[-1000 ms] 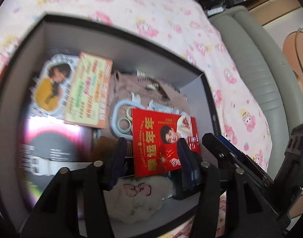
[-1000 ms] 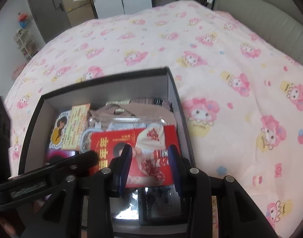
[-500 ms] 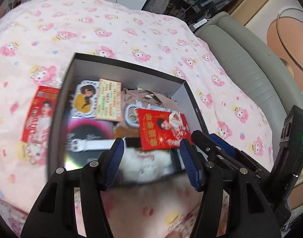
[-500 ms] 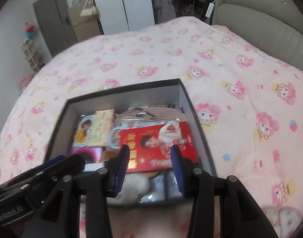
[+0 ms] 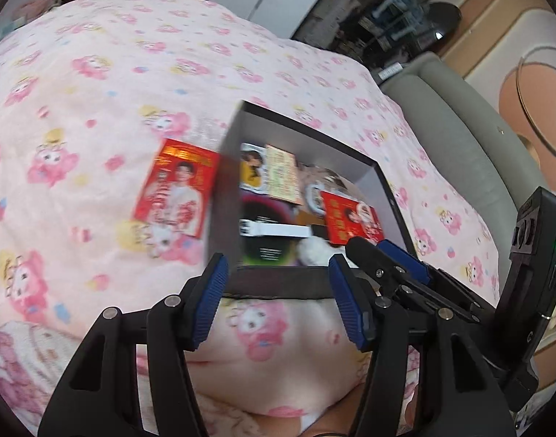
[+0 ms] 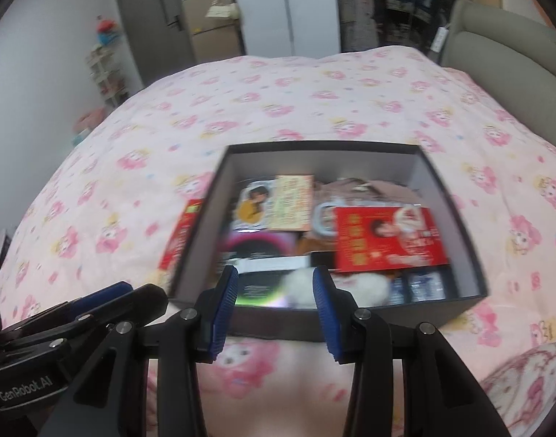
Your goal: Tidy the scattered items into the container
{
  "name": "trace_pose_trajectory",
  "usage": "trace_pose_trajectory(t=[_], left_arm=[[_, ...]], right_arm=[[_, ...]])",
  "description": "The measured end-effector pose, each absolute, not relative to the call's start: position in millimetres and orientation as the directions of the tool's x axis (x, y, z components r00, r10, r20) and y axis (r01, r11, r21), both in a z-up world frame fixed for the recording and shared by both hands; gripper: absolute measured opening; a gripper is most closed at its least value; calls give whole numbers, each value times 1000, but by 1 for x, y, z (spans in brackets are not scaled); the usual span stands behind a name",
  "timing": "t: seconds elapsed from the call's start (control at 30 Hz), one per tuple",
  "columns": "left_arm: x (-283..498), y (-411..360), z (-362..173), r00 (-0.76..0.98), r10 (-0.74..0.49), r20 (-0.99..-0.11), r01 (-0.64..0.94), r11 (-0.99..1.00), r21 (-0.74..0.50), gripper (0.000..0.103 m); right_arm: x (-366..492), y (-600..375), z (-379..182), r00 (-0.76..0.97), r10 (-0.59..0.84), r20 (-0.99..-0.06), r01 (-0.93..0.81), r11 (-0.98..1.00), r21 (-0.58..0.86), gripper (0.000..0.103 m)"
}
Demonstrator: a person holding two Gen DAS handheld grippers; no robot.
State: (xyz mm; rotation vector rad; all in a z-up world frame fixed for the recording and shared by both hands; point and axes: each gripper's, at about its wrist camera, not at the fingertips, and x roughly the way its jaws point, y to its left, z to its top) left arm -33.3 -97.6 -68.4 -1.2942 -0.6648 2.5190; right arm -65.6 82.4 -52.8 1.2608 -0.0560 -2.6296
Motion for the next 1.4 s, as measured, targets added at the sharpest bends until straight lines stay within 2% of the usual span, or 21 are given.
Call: trace_pose_trajectory(t=[0.13, 0.33, 0.5, 0.77, 0.8, 0.87, 0.93, 1.03, 1.23, 1.4], left_arm=[[-29, -123, -74, -592, 358, -722, 50, -878, -476, 58], [-52, -158, -104, -572, 277, -772, 176, -878, -445, 58], [-93, -191, -154, -470, 379, -797, 337, -758, -559, 57], [-128, -198, -218, -394, 504, -768, 513, -572, -639, 51], [-130, -199, -223, -398, 511, -762, 526, -553, -646, 48], [-134, -201, -229, -414, 509, -755, 544, -527, -653, 35], [-136, -202, -228, -420, 487, -766, 546, -538, -642, 8], [-122, -206, -213, -472, 458, -753, 519, -547, -657, 3], [-76, -237, -170, -549, 314, -775, 546, -567, -617, 1], [-65, -276, -160, -503, 319, -804, 566, -581, -584, 1]], right_arm=[[-65, 63, -58, -545, -334, -769, 300, -934, 193, 38], [-75, 53, -64, -522, -326, -788, 297, -936, 191, 38], [-77, 32, -71, -498, -348, -794, 316, -926, 208, 38], [-91, 20, -95, -466, -325, -823, 274, -937, 215, 38], [-92, 20, -96, -468, -322, -823, 270, -939, 214, 38], [-95, 20, -98, -470, -317, -823, 266, -941, 211, 38], [-98, 21, -98, -472, -320, -821, 260, -941, 217, 38], [-101, 19, -97, -464, -325, -824, 262, -939, 223, 38], [-95, -5, -86, -463, -363, -809, 332, -917, 222, 38], [-92, -50, -86, -430, -384, -817, 416, -887, 199, 38]])
